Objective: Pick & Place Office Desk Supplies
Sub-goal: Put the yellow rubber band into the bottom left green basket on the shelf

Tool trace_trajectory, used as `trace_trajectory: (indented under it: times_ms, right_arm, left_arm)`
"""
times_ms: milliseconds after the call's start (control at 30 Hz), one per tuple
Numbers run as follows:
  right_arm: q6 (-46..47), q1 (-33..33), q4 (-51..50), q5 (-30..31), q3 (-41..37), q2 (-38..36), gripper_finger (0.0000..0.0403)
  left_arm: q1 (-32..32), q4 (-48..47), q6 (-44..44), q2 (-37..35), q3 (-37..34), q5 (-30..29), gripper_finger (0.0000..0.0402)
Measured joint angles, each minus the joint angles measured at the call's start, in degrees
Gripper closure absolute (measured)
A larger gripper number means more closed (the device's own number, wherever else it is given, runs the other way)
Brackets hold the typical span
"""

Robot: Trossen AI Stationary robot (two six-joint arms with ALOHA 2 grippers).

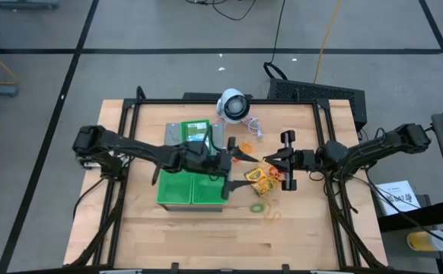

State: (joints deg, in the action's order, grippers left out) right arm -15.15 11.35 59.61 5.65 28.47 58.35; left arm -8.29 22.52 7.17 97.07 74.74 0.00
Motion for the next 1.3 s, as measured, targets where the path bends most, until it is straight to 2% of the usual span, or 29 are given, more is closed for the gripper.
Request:
trace_trajectory:
  times_ms: [267, 633, 733, 833, 1167, 1233, 1300]
  right_arm:
    - [-0.7, 0.0, 0.6, -3.0, 0.0, 0.0, 0.0403]
    - [-0.5, 0.0, 0.3, -3.0, 0.0, 0.0, 0.0403]
    - [-0.4, 0.0, 0.1, -3.0, 0.0, 0.0, 0.0403]
    - [-0.4, 0.0, 0.0, -3.0, 0.0, 0.0, 0.0403]
    - [-0.3, 0.0, -0.3, -3.0, 0.0, 0.0, 0.0403]
    - [-0.2, 0.0, -0.5, -3.0, 0.0, 0.0, 0.0403]
    - [0.3, 0.0, -1.2, -3.0, 0.0, 0.0, 0.0403]
  left_arm:
    - [1.3, 1.4, -1.6, 3.0, 1.7, 0.0, 0.0089]
    - [3.6, 1.6, -4.4, 3.1, 1.7, -0.1, 0.0100]
    - [3.9, 1.3, -4.7, 3.1, 1.7, -0.1, 0.0132]
    - [3.9, 1.3, -4.7, 3.1, 1.7, -0.1, 0.0181]
    - [3.9, 1.3, -5.6, 3.1, 1.7, 0.0, 0.0378]
    - [3.9, 1.3, -4.8, 3.1, 1.7, 0.0, 0.0392]
    - [3.9, 1.3, -4.6, 3.1, 1.7, 0.0, 0.0388]
